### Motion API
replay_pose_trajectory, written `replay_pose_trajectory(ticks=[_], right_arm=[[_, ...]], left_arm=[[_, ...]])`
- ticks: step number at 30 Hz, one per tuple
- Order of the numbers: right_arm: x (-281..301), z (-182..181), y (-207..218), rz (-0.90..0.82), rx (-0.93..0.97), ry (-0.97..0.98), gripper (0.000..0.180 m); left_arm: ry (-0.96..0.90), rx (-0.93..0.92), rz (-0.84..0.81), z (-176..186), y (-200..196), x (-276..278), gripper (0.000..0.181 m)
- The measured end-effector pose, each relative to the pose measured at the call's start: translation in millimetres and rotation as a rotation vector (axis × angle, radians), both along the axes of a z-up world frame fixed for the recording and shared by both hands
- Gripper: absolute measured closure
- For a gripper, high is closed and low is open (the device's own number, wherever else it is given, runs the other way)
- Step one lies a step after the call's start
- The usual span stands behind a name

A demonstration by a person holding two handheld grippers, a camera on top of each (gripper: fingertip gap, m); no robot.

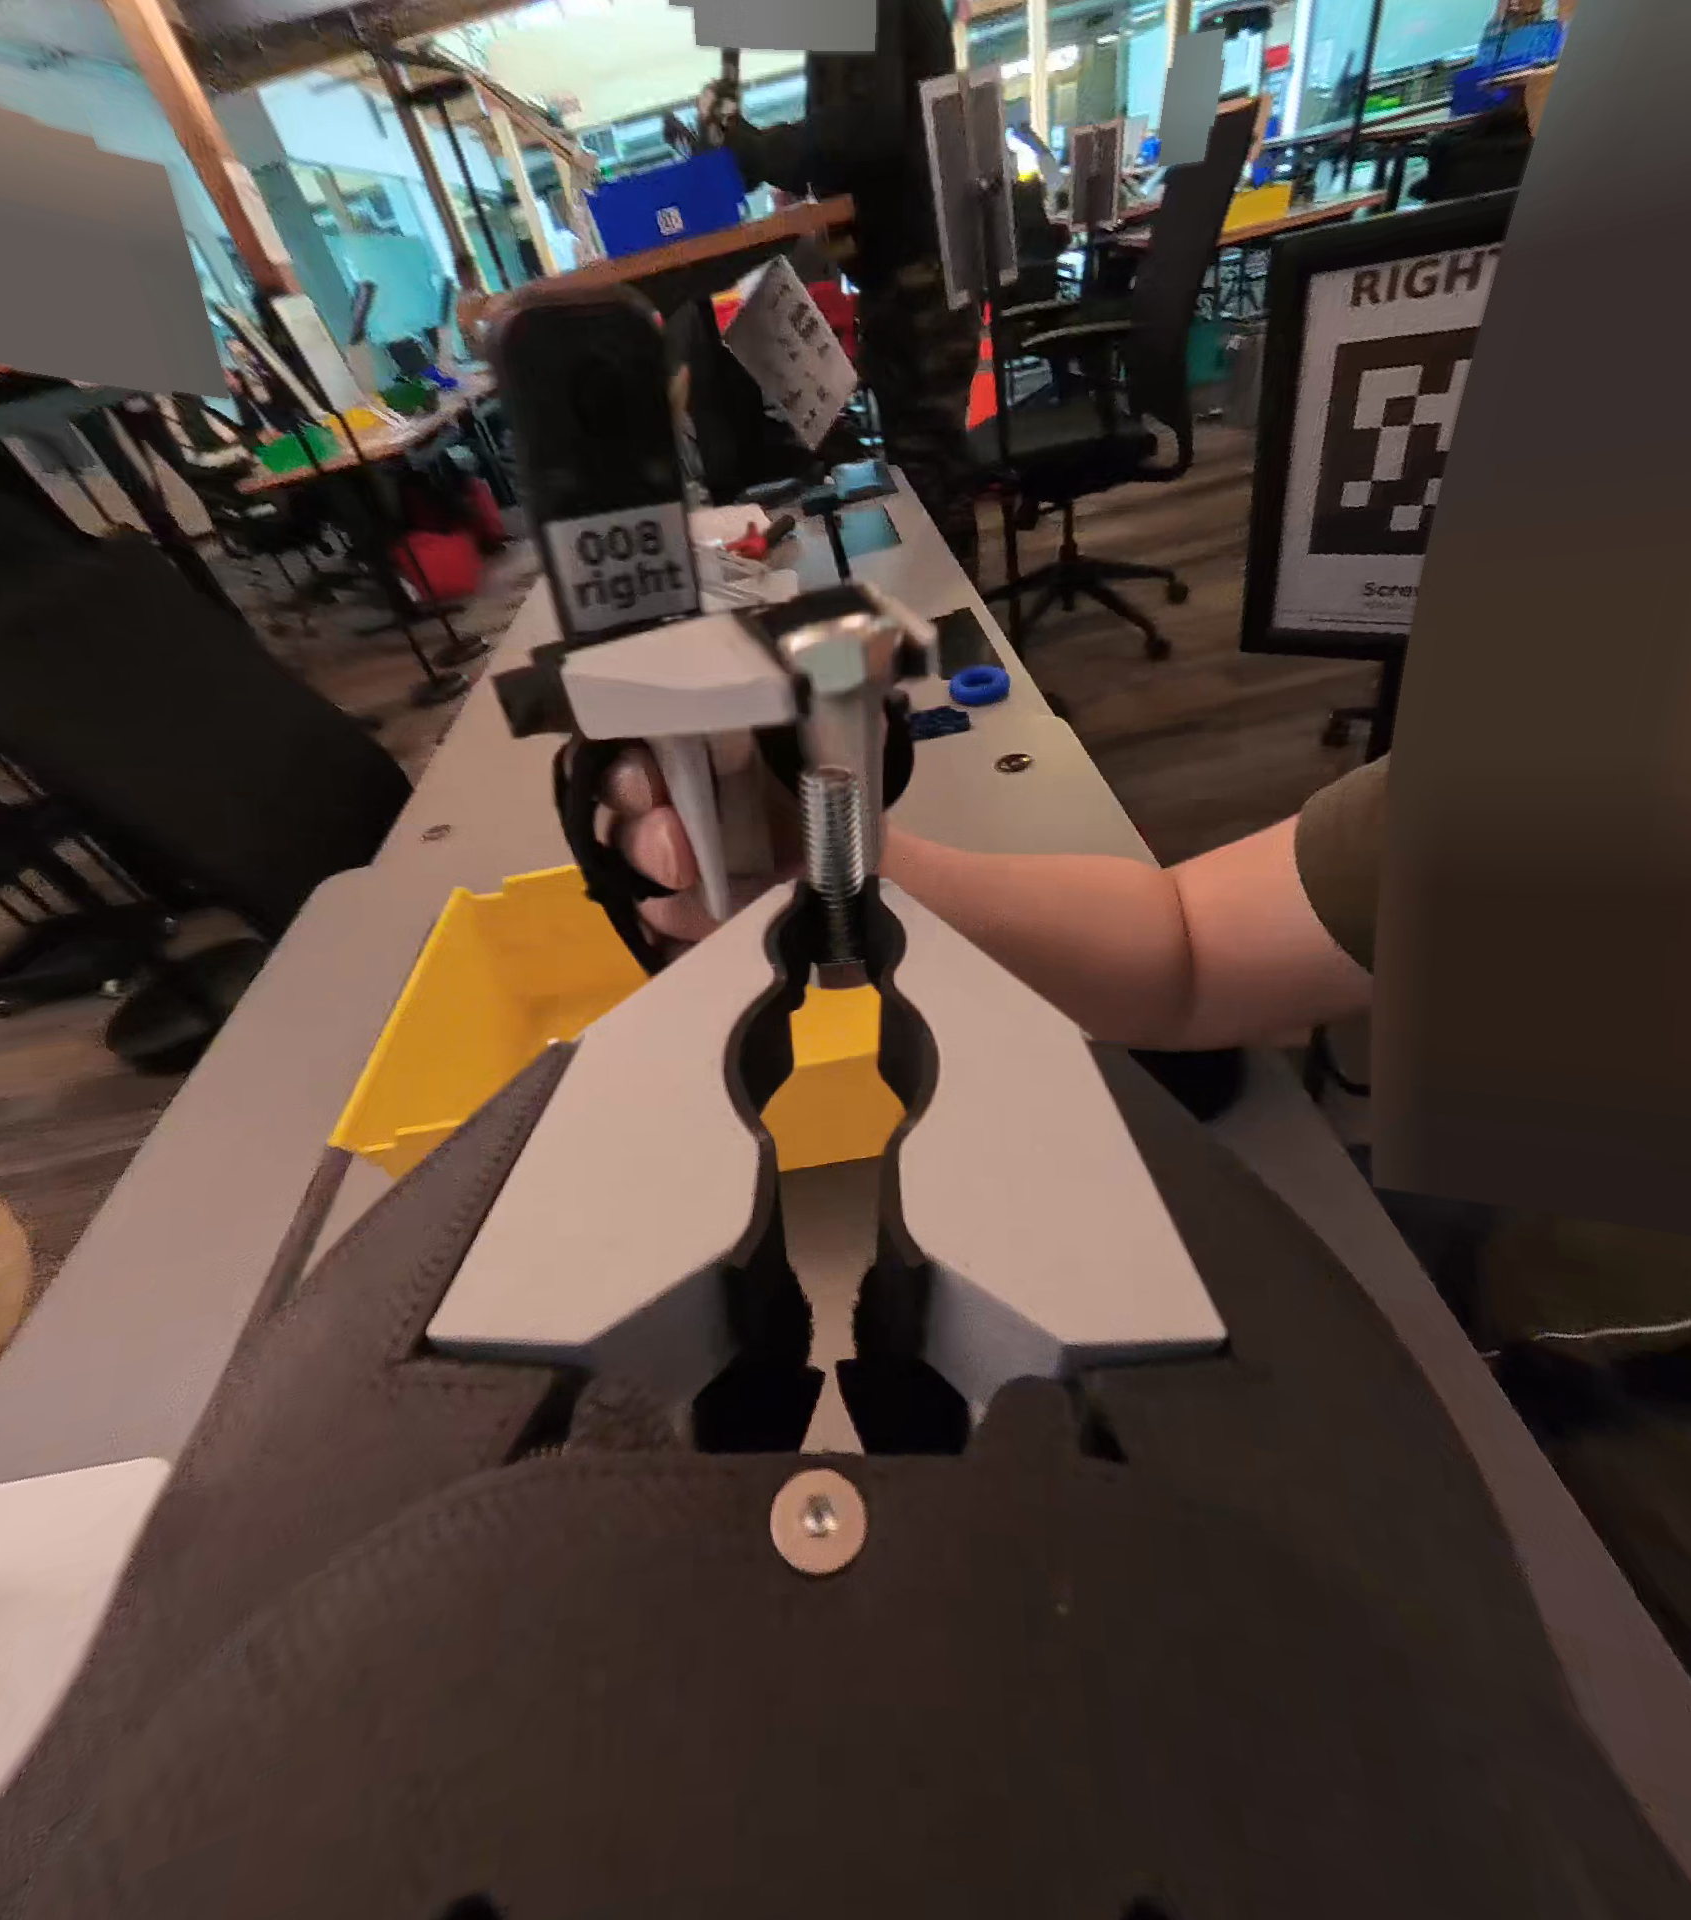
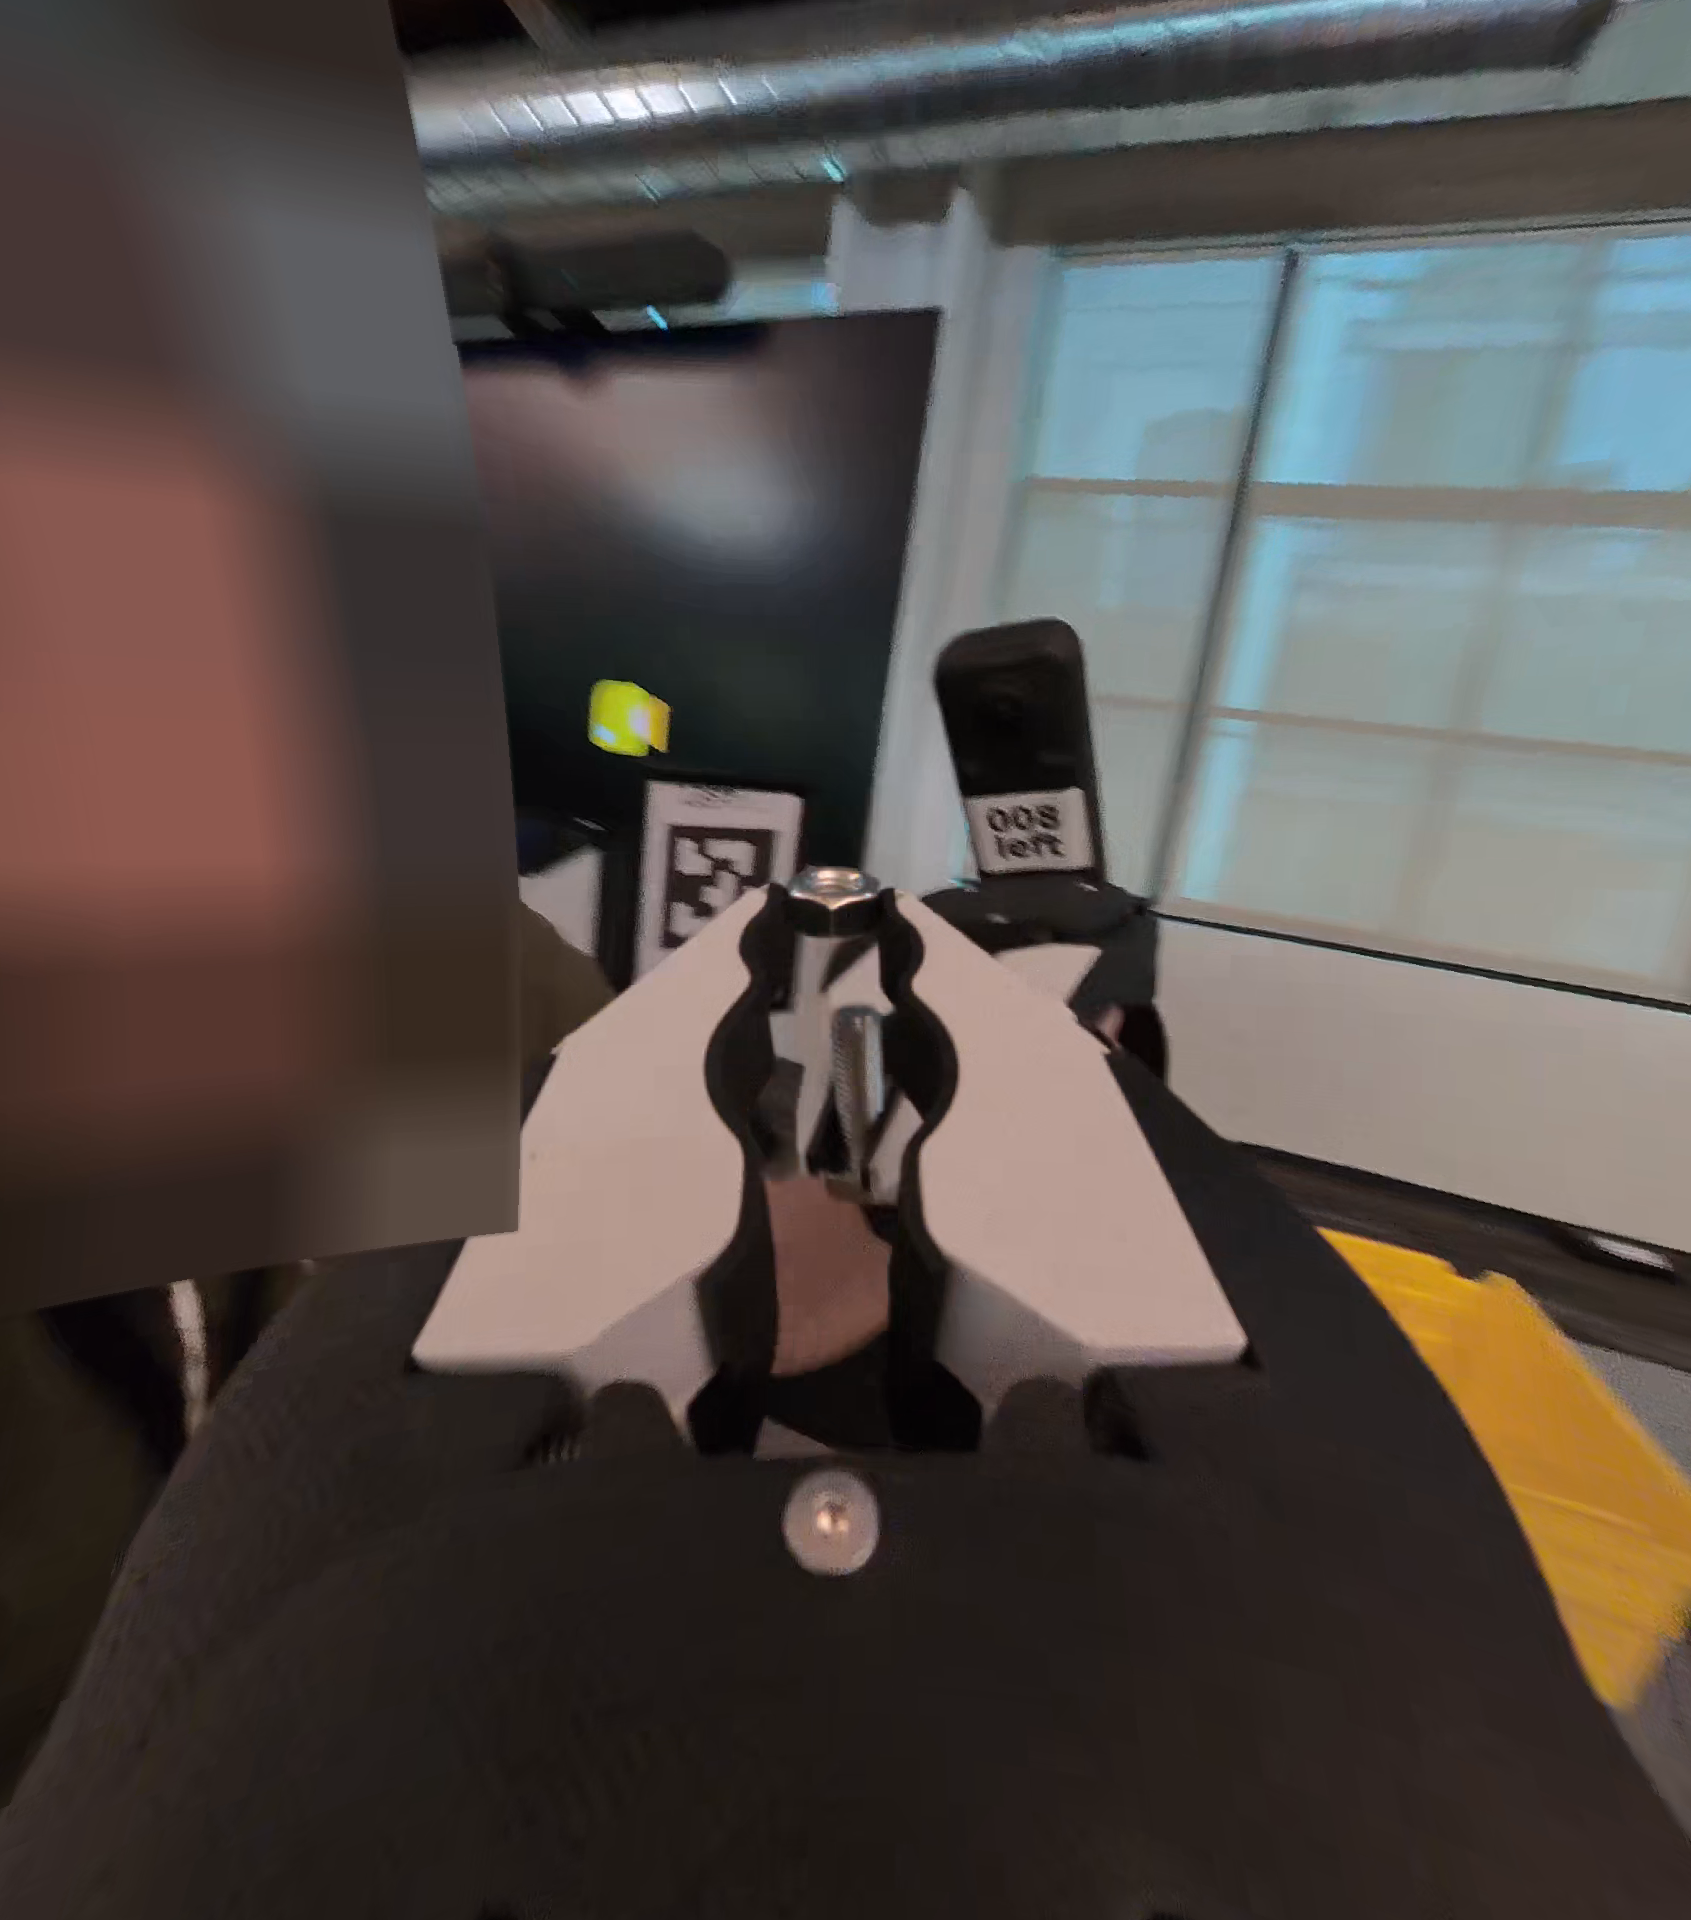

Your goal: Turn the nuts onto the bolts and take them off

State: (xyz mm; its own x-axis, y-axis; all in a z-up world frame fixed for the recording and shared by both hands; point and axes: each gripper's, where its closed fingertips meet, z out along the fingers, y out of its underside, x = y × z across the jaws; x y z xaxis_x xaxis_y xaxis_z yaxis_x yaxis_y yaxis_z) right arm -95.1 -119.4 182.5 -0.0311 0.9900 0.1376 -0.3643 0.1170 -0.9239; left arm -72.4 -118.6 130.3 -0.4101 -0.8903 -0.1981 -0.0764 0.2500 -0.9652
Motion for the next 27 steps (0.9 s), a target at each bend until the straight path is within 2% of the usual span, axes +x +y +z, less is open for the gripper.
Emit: replay_pose_trajectory(ticks=[2,4,6,8,10,12,14,18,21,24,27], right_arm=[[4.9,-2.8,4.9,0.053,-0.064,-0.005,0.165],[14.6,-23.4,11.6,-0.03,-0.06,-0.186,0.165],[49.7,-60.9,17.7,-0.213,-0.028,-0.445,0.164],[107.0,-110.0,28.4,-0.44,-0.094,-0.696,0.164],[152.5,-143.5,21.8,-0.523,-0.179,-0.769,0.164],[194.8,-189.1,25.6,-0.624,-0.373,-0.898,0.163],[215.8,-226.6,25.4,-0.63,-0.517,-1.002,0.163],[209.0,-259.1,23.9,-0.495,-0.633,-1.051,0.163],[209.3,-275.4,25.0,-0.473,-0.71,-1.106,0.163],[204.4,-265.9,27.9,-0.457,-0.72,-1.028,0.162],[202.2,-243.1,32.3,-0.491,-0.642,-0.931,0.149]], left_arm=[[0.016,-0.003,0.007,-5.4,1.9,4.8,0.173],[0.028,0.01,0.032,-8.0,6.6,6.1,0.173],[0.031,0.017,0.051,-6.3,10.3,2.2,0.173],[0.02,0.008,0.058,0.0,11.7,-4.7,0.173],[0.008,0.006,0.064,5.4,13.8,-11.1,0.173],[0.001,0.008,0.07,8.0,16.5,-14.9,0.173],[-0.002,0.003,0.088,9.5,21.4,-16.2,0.173],[0.001,-0.011,0.088,10.4,23.7,-18.8,0.173],[0.001,-0.007,0.087,10.7,23.6,-20.0,0.173],[0.012,-0.006,0.09,8.6,24.6,-19.7,0.173],[0.017,-0.01,0.091,7.1,26.0,-18.6,0.173]])
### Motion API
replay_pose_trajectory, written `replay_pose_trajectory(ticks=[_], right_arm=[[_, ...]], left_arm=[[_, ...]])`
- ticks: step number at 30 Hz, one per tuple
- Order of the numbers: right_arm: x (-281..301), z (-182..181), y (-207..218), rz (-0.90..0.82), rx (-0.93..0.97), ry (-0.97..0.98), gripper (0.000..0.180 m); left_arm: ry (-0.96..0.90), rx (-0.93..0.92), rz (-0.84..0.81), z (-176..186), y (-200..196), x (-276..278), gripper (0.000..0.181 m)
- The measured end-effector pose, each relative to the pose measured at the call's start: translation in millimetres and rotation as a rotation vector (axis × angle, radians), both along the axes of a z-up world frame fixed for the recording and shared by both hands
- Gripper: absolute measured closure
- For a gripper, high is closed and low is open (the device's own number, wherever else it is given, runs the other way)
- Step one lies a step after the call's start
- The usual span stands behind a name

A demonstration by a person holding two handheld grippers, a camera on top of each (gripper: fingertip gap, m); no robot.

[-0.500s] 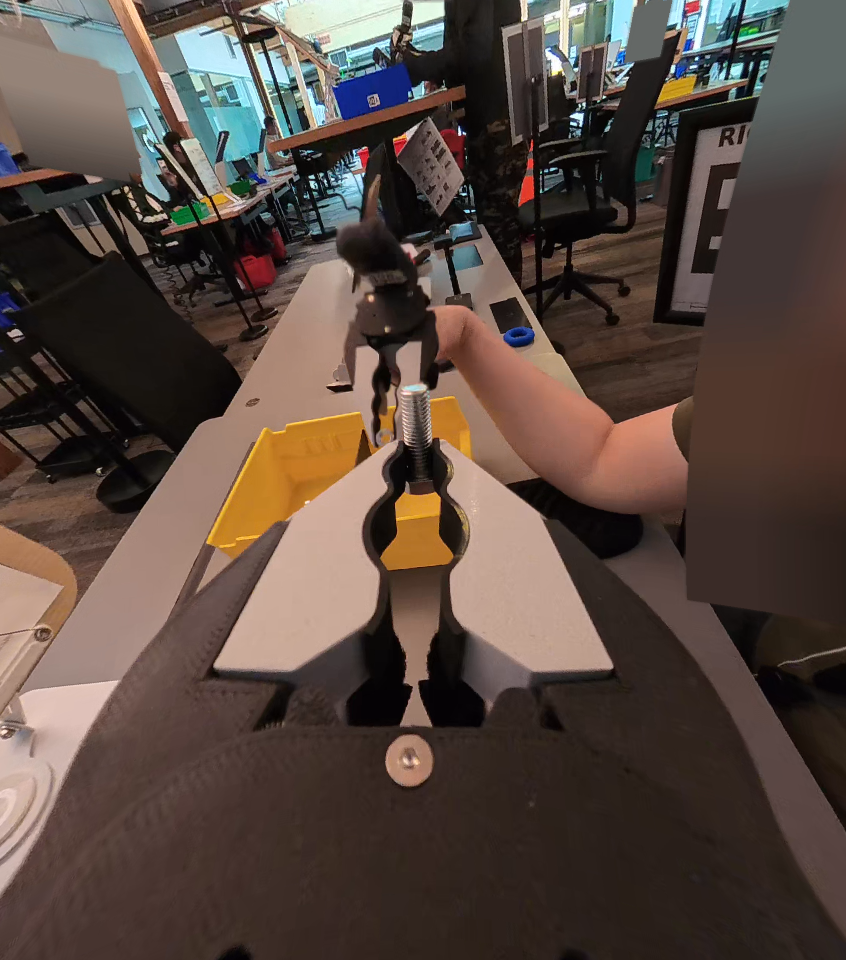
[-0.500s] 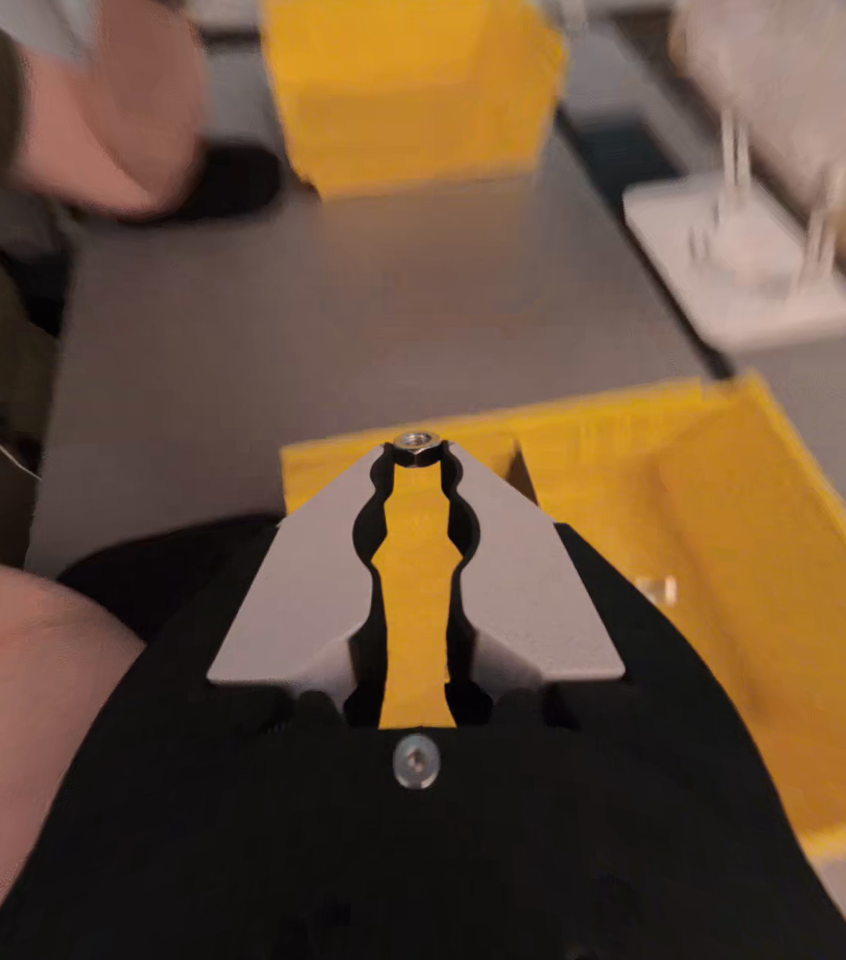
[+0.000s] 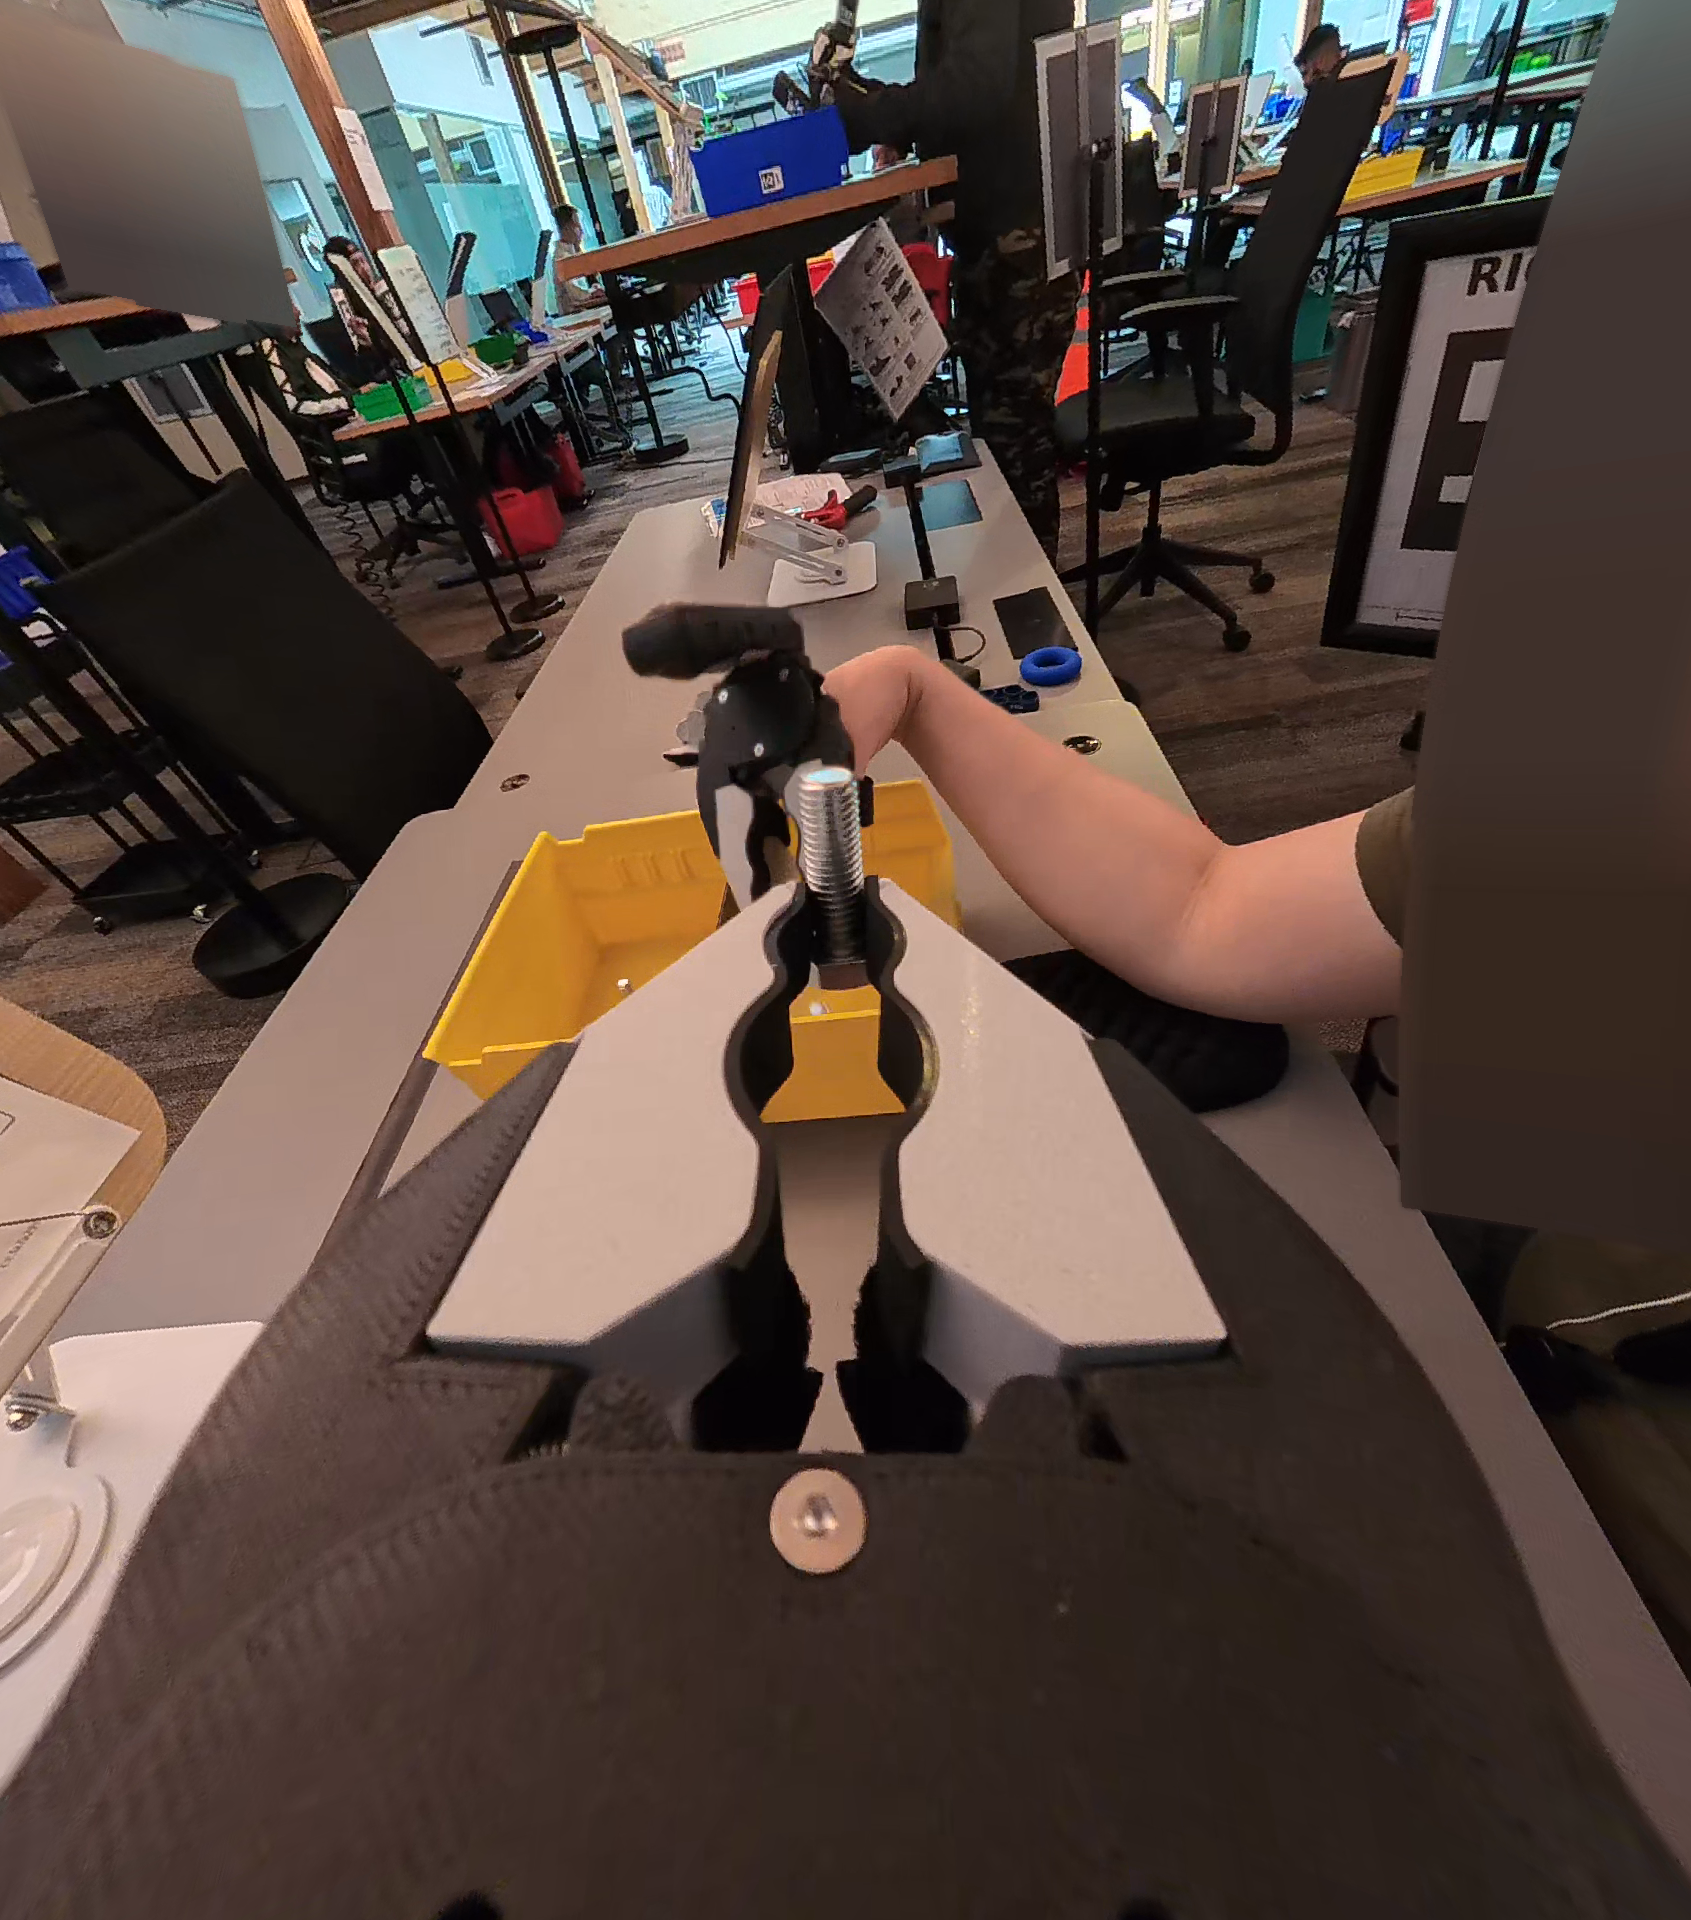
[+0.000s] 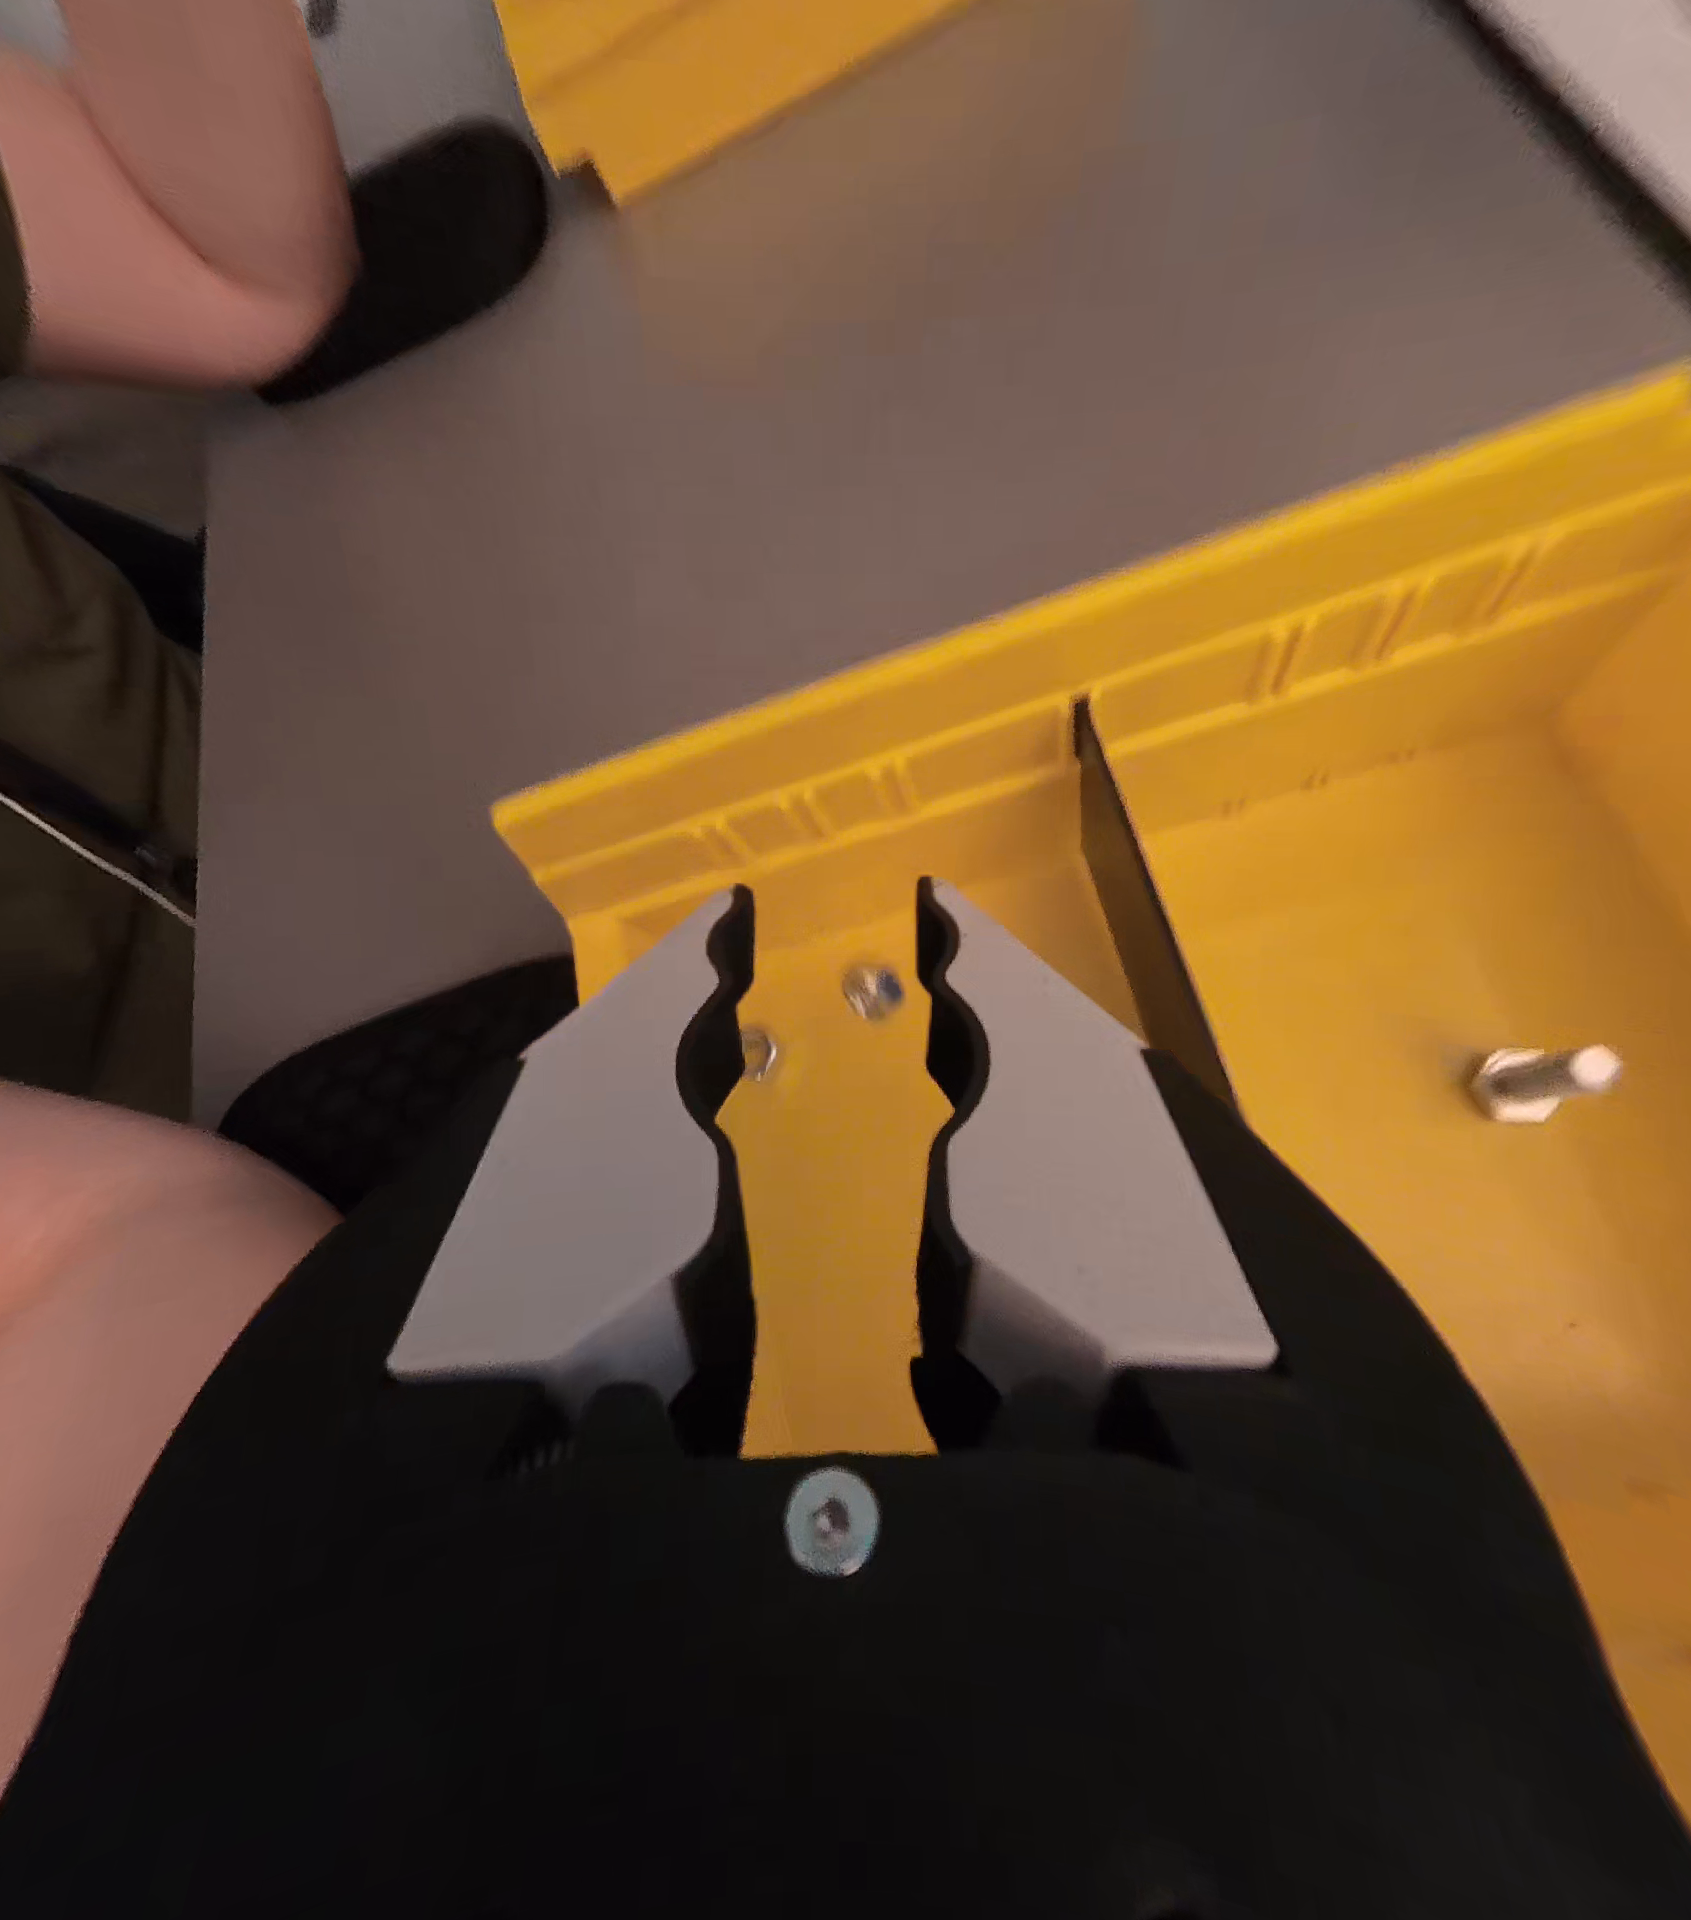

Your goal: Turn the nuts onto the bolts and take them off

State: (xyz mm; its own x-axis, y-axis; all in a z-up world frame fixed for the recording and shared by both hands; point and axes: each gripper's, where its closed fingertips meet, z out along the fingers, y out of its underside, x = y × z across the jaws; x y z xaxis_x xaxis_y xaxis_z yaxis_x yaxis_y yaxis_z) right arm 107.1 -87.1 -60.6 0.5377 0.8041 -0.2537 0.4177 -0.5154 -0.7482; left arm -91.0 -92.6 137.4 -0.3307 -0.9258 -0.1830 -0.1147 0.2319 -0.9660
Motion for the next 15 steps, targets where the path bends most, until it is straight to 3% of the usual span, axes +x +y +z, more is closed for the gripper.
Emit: replay_pose_trajectory(ticks=[3,6,9,12,15], right_arm=[[-21.6,51.5,9.5,0.066,0.25,0.127,0.142],[-65.8,131.5,10.0,0.195,0.556,0.351,0.139],[-107.4,195.3,8.0,0.255,0.677,0.607,0.142],[-139.5,215.5,9.2,0.293,0.615,0.748,0.144],[-164.0,210.9,17.4,0.299,0.58,0.751,0.15]], left_arm=[[0.016,-0.007,0.013,-4.3,4.2,3.5,0.173],[0.043,-0.021,0.036,-12.7,10.9,11.6,0.173],[0.07,-0.054,0.045,-22.1,16.4,20.9,0.173],[0.092,-0.089,0.046,-29.6,20.1,27.3,0.173],[0.095,-0.104,0.044,-31.7,21.6,29.8,0.173]])
